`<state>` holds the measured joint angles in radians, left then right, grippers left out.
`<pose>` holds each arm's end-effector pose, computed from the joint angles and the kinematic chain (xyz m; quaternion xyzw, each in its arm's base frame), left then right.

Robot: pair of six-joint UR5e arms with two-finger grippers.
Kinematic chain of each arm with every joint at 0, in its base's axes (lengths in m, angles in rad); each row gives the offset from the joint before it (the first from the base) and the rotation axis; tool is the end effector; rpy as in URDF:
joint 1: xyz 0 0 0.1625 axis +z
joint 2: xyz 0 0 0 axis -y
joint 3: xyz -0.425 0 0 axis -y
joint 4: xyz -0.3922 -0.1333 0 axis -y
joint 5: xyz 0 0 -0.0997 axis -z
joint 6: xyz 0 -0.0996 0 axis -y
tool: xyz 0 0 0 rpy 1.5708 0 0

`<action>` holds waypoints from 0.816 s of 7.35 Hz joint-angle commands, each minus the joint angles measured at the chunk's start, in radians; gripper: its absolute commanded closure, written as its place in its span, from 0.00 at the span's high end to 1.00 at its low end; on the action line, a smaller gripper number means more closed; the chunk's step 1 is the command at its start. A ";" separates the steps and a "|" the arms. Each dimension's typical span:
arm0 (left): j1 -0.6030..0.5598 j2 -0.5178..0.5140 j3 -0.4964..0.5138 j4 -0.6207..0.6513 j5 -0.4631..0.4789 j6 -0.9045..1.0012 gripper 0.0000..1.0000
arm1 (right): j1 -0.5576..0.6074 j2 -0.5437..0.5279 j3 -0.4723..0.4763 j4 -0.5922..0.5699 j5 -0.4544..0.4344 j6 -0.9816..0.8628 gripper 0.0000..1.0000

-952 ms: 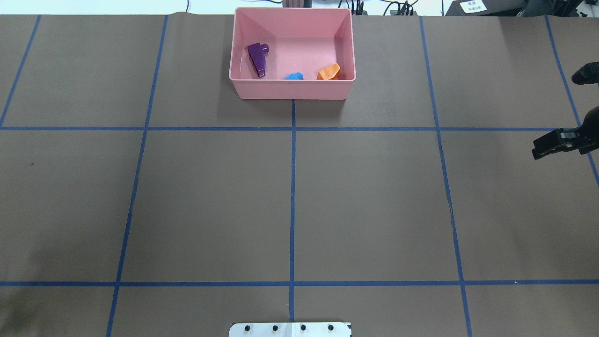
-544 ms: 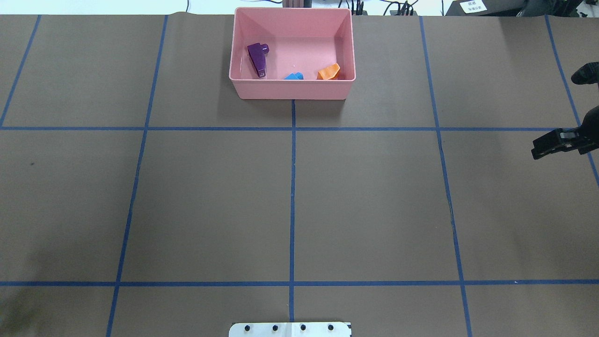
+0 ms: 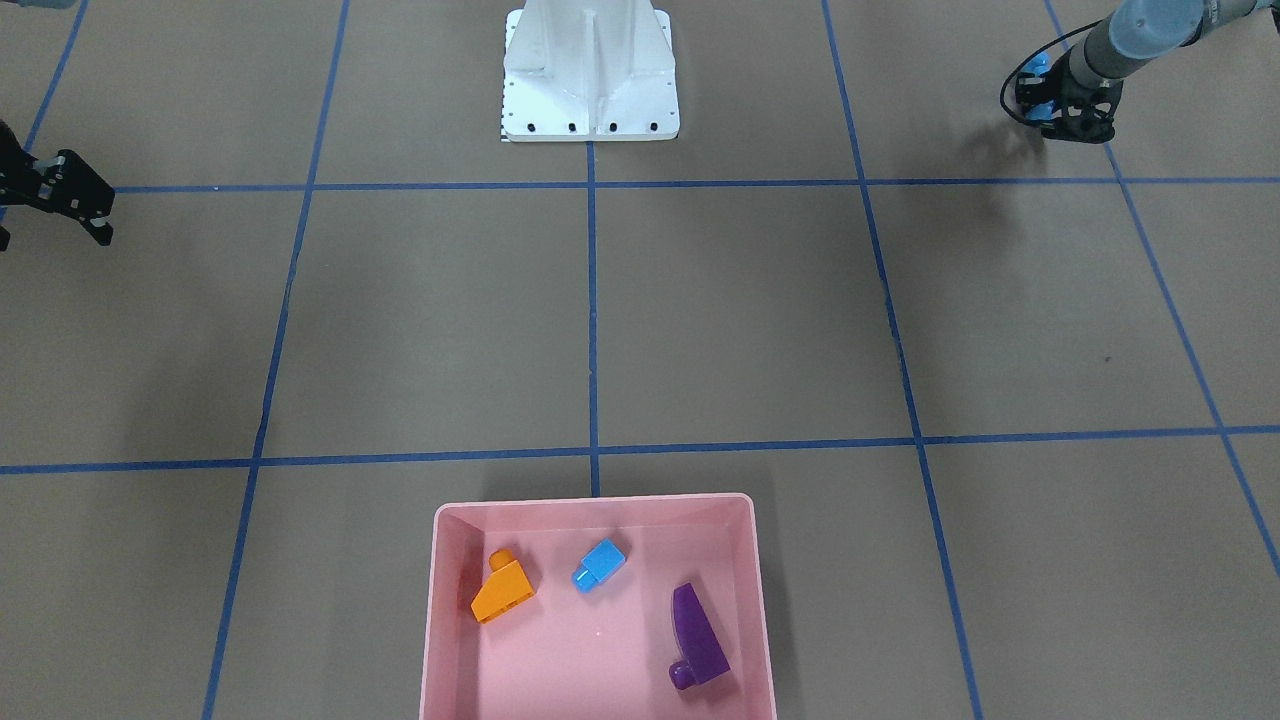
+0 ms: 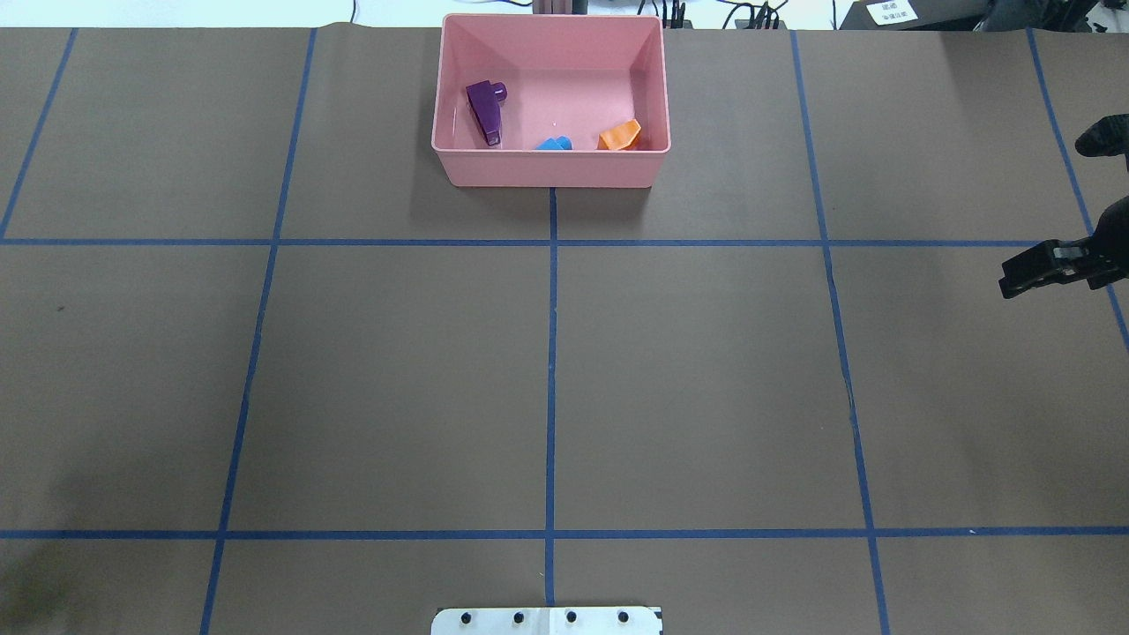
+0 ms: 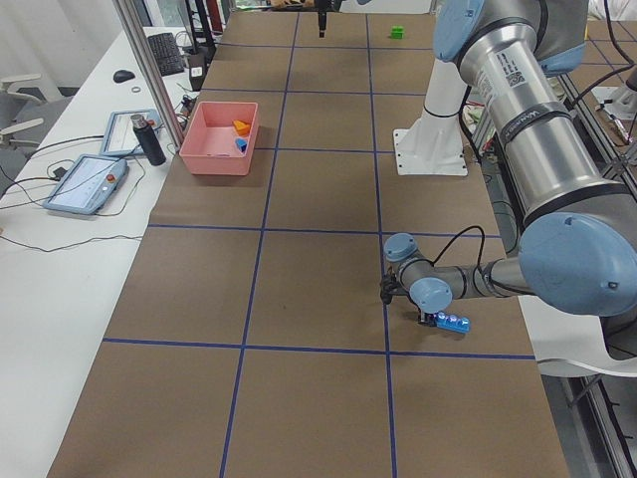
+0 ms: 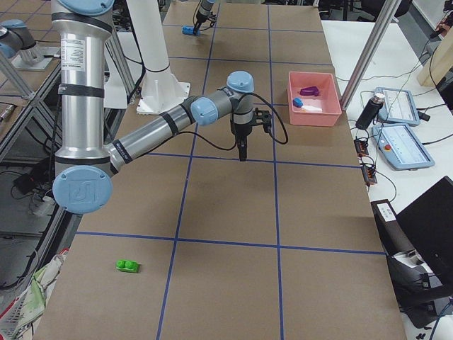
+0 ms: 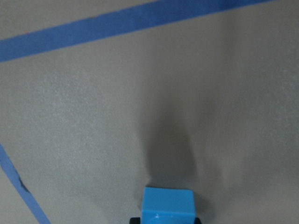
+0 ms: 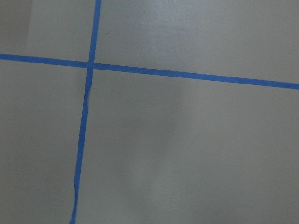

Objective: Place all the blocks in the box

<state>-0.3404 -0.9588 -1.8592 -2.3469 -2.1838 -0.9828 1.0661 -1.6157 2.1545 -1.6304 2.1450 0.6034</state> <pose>0.2131 -0.1561 0.6647 -0.1672 0.3229 0.1819 0.9136 -0.1456 -0.4275 0.4141 0.0488 -0.3537 -0.0212 0.9339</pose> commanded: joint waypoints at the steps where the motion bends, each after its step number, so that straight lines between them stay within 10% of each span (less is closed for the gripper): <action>1: -0.029 0.011 -0.130 -0.002 -0.104 -0.007 0.00 | 0.000 0.003 0.001 0.001 0.000 0.001 1.00; 3: -0.270 -0.062 -0.224 0.003 -0.144 -0.007 0.00 | 0.000 0.005 -0.002 0.003 -0.010 -0.001 1.00; 6: -0.634 -0.452 -0.227 0.189 -0.327 -0.132 0.00 | -0.002 0.026 -0.013 0.003 -0.010 -0.001 1.00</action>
<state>-0.8421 -1.2344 -2.0831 -2.2563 -2.4425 -1.0408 1.0649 -1.5964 2.1452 -1.6276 2.1355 0.6035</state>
